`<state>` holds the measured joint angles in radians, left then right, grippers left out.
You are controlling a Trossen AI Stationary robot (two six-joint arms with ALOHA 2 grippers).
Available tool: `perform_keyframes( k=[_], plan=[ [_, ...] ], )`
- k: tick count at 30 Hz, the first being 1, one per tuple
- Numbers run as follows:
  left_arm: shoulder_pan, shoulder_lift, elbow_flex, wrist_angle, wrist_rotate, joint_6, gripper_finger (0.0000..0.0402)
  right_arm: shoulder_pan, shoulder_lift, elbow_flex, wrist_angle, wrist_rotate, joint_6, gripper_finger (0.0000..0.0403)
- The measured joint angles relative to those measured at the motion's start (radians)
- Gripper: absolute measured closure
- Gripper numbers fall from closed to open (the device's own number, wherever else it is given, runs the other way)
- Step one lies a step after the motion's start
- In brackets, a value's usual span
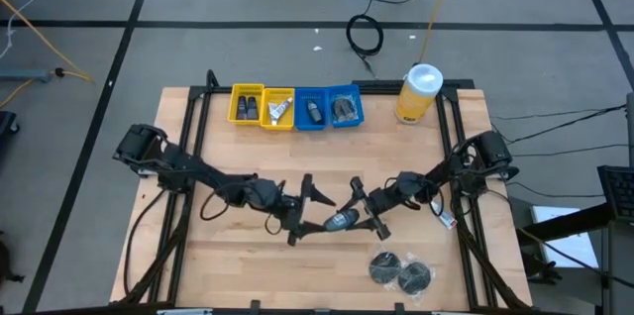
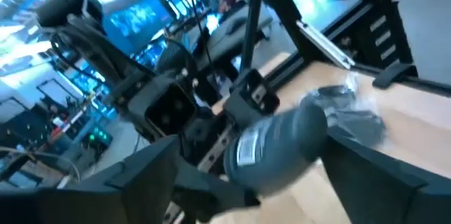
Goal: Pick & Place Travel size toiletries
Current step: Put the black roll-on deodorant into the left blue bin
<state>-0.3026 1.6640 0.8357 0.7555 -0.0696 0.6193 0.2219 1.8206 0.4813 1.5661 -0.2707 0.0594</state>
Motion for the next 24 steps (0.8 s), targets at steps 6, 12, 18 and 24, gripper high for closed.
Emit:
perform_keyframes(
  k=[6,12,18,24],
  plan=[
    [0.005,0.002,0.0,0.0,0.103,0.017,0.0043,-0.013,0.0,0.027,0.0,-0.032,-0.003,0.0191],
    [0.005,0.028,0.009,0.041,0.122,-0.002,0.0071,-0.027,0.0,0.055,0.001,-0.048,-0.001,0.0191],
    [0.006,0.035,0.007,0.098,0.122,-0.047,0.0119,-0.053,0.0,0.077,0.001,-0.048,-0.001,0.0191],
    [0.007,0.035,0.008,0.122,0.12,-0.055,0.0157,-0.083,0.0,0.088,0.001,-0.053,0.006,0.019]
  ],
)
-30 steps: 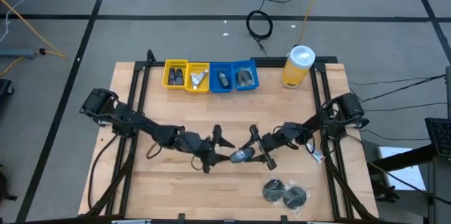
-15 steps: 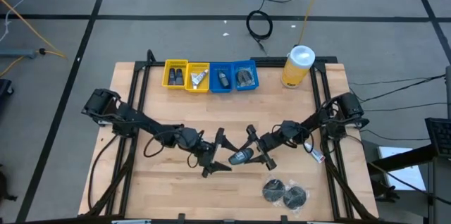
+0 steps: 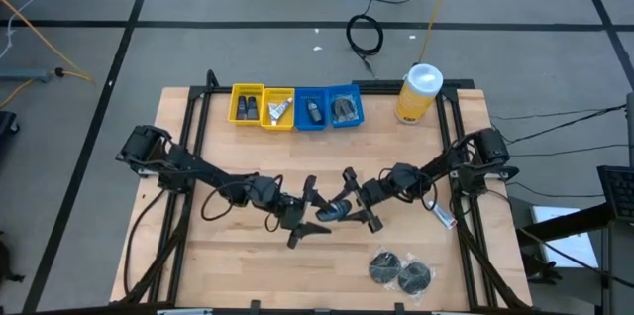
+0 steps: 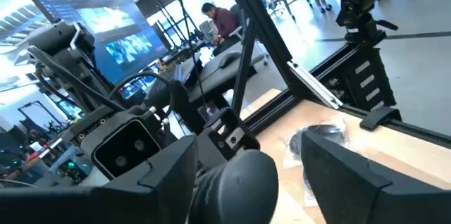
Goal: Pick & Place Travel size toiletries
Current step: Put the black roll-on deodorant into the left blue bin
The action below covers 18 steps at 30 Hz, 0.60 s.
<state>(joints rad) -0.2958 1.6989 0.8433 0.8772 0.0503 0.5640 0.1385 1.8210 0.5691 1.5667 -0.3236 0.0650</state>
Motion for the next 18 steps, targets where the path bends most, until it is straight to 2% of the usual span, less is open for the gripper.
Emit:
perform_keyframes(
  k=[8,18],
  plan=[
    [0.012,0.0,0.0,0.008,0.002,-0.002,0.0202,-0.004,0.0,0.003,0.0,0.001,0.002,0.0188],
    [0.033,0.002,0.0,-0.029,0.029,-0.002,0.0309,-0.001,-0.001,0.004,0.003,0.008,0.003,0.0151]
  ],
)
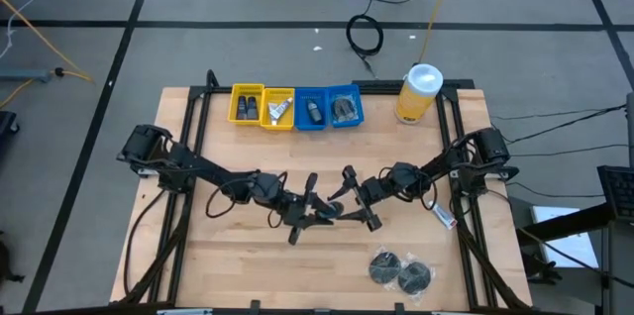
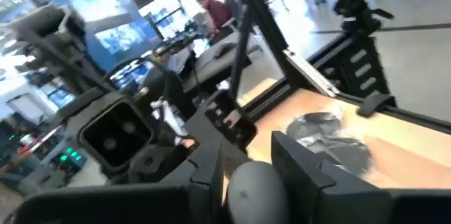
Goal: Pick & Place Travel size toiletries
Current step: Put the black roll-on deodorant into the left blue bin
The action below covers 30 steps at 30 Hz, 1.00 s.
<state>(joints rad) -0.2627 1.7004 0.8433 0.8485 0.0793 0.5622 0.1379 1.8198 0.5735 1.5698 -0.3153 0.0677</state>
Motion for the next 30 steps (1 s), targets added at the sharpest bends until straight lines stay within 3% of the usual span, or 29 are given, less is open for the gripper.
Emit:
perform_keyframes(
  k=[4,10,14,17,19,26,30],
  plan=[
    [0.0,0.0,0.0,0.001,0.02,0.008,0.0318,0.0,0.0,0.0,0.0,-0.001,0.012,0.0142],
    [0.0,-0.001,0.0,-0.042,-0.025,-0.014,0.0297,0.0,0.0,-0.003,-0.004,-0.003,0.026,0.0136],
    [0.001,-0.02,0.0,-0.171,-0.194,0.021,0.0305,0.0,-0.053,-0.048,-0.069,0.006,0.065,0.0139],
    [0.022,-0.056,0.0,-0.269,-0.349,0.045,0.0315,-0.003,-0.121,-0.123,-0.121,0.072,0.096,0.0143],
    [0.057,-0.076,0.0,-0.326,-0.4,0.046,0.0317,0.008,-0.162,-0.175,-0.117,0.135,0.099,0.0144],
    [0.279,-0.079,0.0,-0.362,-0.419,0.137,0.0298,0.083,-0.272,-0.306,-0.045,0.312,0.028,0.0144],
    [0.442,-0.078,0.0,-0.331,-0.334,0.161,0.0307,0.102,-0.299,-0.331,-0.02,0.318,-0.004,0.0144]
  ],
)
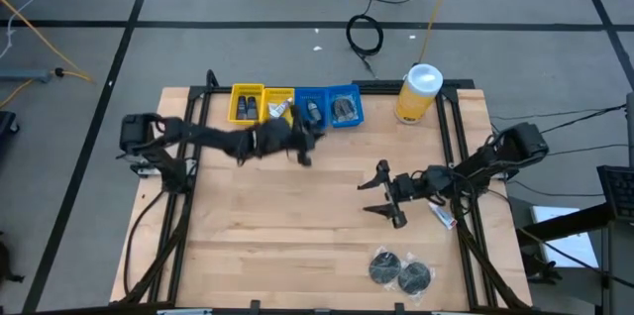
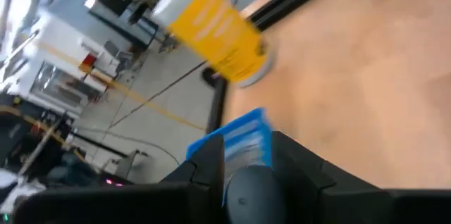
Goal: Pick & Place Travel size toiletries
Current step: Put the black roll-on deodorant into the left blue bin
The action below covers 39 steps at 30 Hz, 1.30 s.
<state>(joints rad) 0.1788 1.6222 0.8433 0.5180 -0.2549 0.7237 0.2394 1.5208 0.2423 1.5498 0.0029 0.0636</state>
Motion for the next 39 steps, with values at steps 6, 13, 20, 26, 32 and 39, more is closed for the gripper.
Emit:
perform_keyframes(
  k=[6,13,20,26,32,39],
  plan=[
    [0.27,0.002,0.0,-0.025,0.308,-0.237,0.0312,0.004,-0.008,-0.004,-0.007,0.0,-0.006,0.0144],
    [0.476,0.034,0.0,0.023,0.576,-0.562,0.0313,0.004,-0.008,0.0,-0.005,0.0,-0.024,0.0144],
    [0.504,0.142,0.0,0.066,0.629,-0.693,0.0313,0.003,-0.008,0.0,0.002,0.001,-0.033,0.0144],
    [0.501,0.214,0.053,0.035,0.624,-0.797,0.0313,0.003,-0.008,0.0,0.002,0.001,-0.045,0.0144],
    [0.496,0.298,0.19,-0.13,0.623,-0.801,0.0305,0.003,-0.008,0.0,-0.005,0.001,-0.04,0.0144],
    [0.493,0.338,0.292,-0.282,0.611,-0.751,0.0216,0.003,-0.008,0.0,-0.016,0.0,-0.031,0.0144]
  ],
)
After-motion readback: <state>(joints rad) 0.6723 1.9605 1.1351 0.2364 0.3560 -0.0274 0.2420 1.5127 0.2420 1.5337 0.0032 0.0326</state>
